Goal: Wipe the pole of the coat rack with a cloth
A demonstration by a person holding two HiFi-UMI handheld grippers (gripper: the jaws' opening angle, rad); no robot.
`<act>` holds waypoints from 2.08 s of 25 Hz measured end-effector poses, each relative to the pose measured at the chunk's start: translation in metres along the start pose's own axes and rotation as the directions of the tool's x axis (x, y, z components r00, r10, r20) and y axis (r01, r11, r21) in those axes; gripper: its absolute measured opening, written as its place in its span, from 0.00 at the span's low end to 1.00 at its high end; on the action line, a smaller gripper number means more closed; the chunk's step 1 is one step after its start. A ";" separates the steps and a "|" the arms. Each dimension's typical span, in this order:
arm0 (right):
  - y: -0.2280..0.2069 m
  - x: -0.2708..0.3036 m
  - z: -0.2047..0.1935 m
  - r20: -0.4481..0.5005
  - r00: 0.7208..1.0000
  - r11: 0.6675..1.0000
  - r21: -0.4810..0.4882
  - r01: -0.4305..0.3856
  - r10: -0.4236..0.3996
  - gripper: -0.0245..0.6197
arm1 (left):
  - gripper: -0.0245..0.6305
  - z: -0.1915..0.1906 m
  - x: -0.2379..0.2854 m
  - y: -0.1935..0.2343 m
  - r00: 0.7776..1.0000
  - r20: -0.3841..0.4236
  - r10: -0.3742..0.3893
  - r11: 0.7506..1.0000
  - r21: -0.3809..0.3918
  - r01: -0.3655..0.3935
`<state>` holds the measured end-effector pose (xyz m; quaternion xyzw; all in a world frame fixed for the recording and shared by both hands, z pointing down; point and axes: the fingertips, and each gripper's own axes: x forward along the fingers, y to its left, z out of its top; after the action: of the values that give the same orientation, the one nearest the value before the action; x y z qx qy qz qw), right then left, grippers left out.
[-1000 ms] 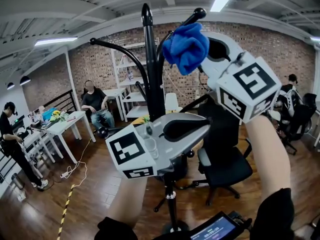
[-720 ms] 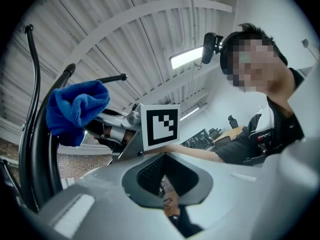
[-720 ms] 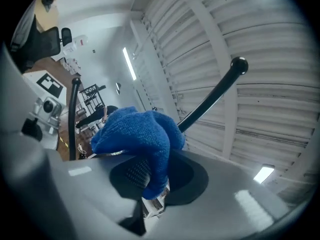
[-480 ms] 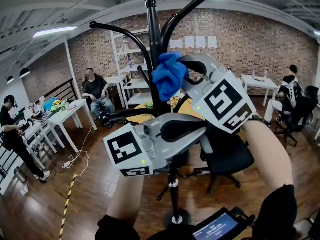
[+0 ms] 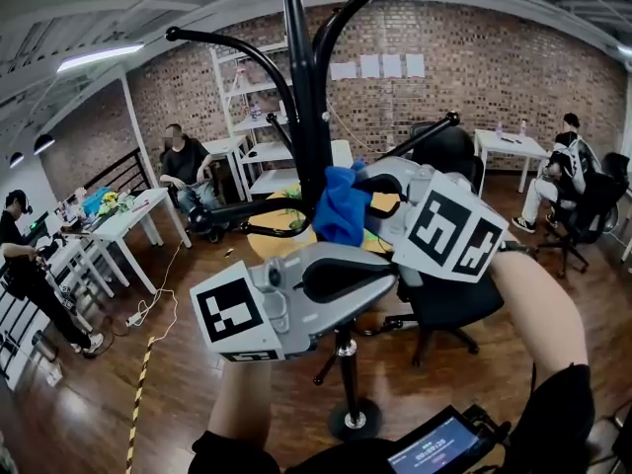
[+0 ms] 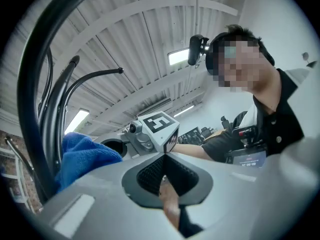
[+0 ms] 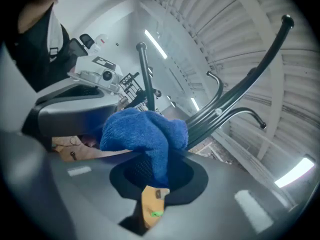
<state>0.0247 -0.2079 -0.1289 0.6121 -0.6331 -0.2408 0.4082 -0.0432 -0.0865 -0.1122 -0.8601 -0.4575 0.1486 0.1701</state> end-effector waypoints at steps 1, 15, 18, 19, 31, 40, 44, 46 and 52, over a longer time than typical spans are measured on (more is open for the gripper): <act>0.009 0.001 -0.001 -0.005 0.999 0.999 0.006 -0.039 0.039 0.11 | 0.04 0.000 -0.002 -0.002 1.000 -0.001 -0.004 1.000 -0.005 0.004; 0.037 -0.054 -0.018 0.012 0.949 0.946 0.073 -0.316 0.316 0.11 | 0.04 0.010 -0.009 -0.012 1.000 0.010 -0.019 1.000 -0.001 0.019; 0.029 -0.035 -0.025 -0.014 0.959 0.953 0.109 -0.281 0.284 0.11 | 0.04 0.010 -0.009 -0.005 1.000 0.012 -0.013 1.000 -0.009 0.013; 0.028 -0.025 -0.025 -0.018 0.959 0.954 0.113 -0.279 0.283 0.11 | 0.04 0.012 -0.009 -0.002 1.000 0.016 -0.009 1.000 -0.012 0.009; -0.001 -0.009 -0.006 0.107 0.994 0.999 0.049 -0.015 0.010 0.12 | 0.04 0.010 -0.016 0.002 0.998 0.041 0.040 0.999 0.001 -0.040; 0.048 -0.015 -0.060 0.066 0.973 0.966 0.125 -0.227 0.220 0.11 | 0.04 0.002 -0.018 0.009 0.999 0.037 0.035 0.999 -0.014 -0.035; 0.081 -0.026 -0.072 0.099 0.965 0.948 0.187 -0.256 0.241 0.11 | 0.04 -0.008 -0.022 0.006 0.998 0.053 0.039 0.999 -0.034 -0.037; 0.095 -0.021 -0.073 0.126 0.965 0.938 0.236 -0.254 0.230 0.12 | 0.04 -0.013 -0.024 0.007 0.998 0.048 0.035 0.998 -0.047 -0.032; 0.087 0.021 -0.065 0.209 0.978 0.926 0.372 -0.060 -0.020 0.11 | 0.04 -0.033 -0.035 0.010 0.998 0.029 0.050 0.999 -0.016 -0.049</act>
<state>0.0291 -0.2037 -0.0189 0.6436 -0.7131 -0.1737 0.2171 -0.0411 -0.1258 -0.0831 -0.8702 -0.4396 0.1617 0.1530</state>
